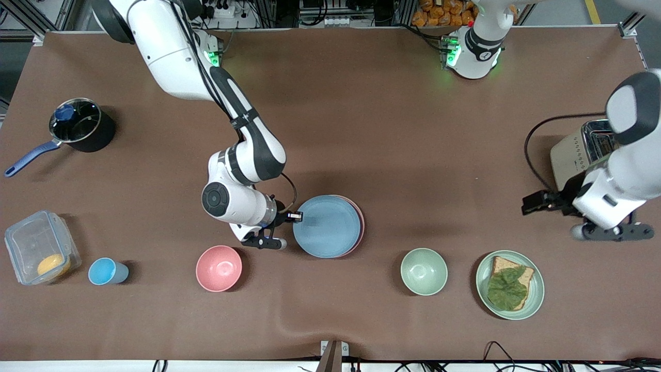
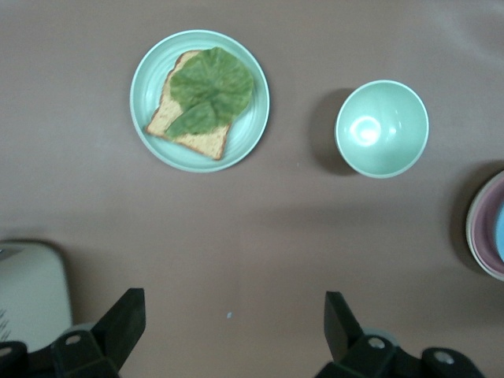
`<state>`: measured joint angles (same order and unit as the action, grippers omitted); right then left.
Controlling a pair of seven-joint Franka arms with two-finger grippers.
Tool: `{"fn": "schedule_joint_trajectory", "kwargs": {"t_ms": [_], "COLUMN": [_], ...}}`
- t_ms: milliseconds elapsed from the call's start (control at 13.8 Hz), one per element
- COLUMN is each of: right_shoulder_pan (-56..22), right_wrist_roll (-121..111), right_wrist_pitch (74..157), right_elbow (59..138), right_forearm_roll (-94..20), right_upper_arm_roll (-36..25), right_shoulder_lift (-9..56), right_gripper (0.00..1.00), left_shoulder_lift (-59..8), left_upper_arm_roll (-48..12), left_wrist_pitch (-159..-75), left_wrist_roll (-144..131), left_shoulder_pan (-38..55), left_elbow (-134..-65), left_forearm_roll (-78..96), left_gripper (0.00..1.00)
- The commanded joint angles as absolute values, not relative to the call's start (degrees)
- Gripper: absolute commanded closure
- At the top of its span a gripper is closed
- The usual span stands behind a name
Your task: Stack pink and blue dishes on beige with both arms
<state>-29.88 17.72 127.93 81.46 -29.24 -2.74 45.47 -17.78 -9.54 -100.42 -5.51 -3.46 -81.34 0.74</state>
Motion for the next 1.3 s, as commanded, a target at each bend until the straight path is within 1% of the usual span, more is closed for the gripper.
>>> {"fn": "schedule_joint_trajectory", "kwargs": {"t_ms": [0,289,361,578,722,867,939,1011,1083,1228], "right_shoulder_pan": [-31.20,-30.59,-29.98,-24.19,-20.06,-16.36,-15.04,-13.81,-12.58,-10.82], "right_wrist_roll": [18.37,17.84,17.49,14.96,7.51,1.08,-1.21,-3.06,-4.21,-5.62], "right_wrist_pitch": [128.67,127.53,125.70,114.64,108.05,103.81,102.06,100.47,98.89,97.04], "right_elbow": [79.37,79.28,79.28,79.28,79.37,79.45,79.54,79.54,79.54,79.54], "right_forearm_roll": [-30.67,-31.02,-30.76,-29.45,-26.73,-22.87,-20.15,-17.43,-15.05,-11.36], "right_upper_arm_roll": [-3.08,-3.08,-3.34,-4.74,-6.84,-9.39,-10.45,-11.59,-12.38,-13.27], "right_shoulder_lift": [46.58,44.83,44.22,40.79,38.07,36.22,35.51,34.72,33.93,31.83], "right_gripper": [0.00,0.00,0.00,0.00,0.00,0.00,0.00,0.00,0.00,0.00], "left_shoulder_lift": [-15.12,-13.62,-12.32,-11.34,-11.16,-10.29,-8.63,-7.31,-5.38,-3.61], "left_upper_arm_roll": [-10.02,-10.90,-10.72,-10.20,-10.54,-10.03,-9.76,-8.97,-5.83,-0.21], "left_wrist_pitch": [-98.35,-94.50,-93.53,-92.38,-92.20,-91.50,-91.58,-92.28,-92.89,-93.08], "left_wrist_roll": [-4.84,-4.40,-3.61,-0.98,-0.79,-0.09,2.44,4.81,5.18,3.26], "left_shoulder_pan": [-3.69,-6.15,-6.15,-6.59,-7.64,-7.56,-7.56,-7.65,-5.99,1.38], "left_elbow": [-82.71,-82.53,-82.53,-82.62,-82.62,-82.97,-84.88,-87.86,-89.80,-91.75], "left_forearm_roll": [-0.70,-0.26,-0.26,0.44,1.31,1.93,2.98,5.25,7.62,7.38], "left_gripper": [0.00,0.00,0.00,0.00,0.00,0.00,0.00,0.00,0.00,0.00]}}
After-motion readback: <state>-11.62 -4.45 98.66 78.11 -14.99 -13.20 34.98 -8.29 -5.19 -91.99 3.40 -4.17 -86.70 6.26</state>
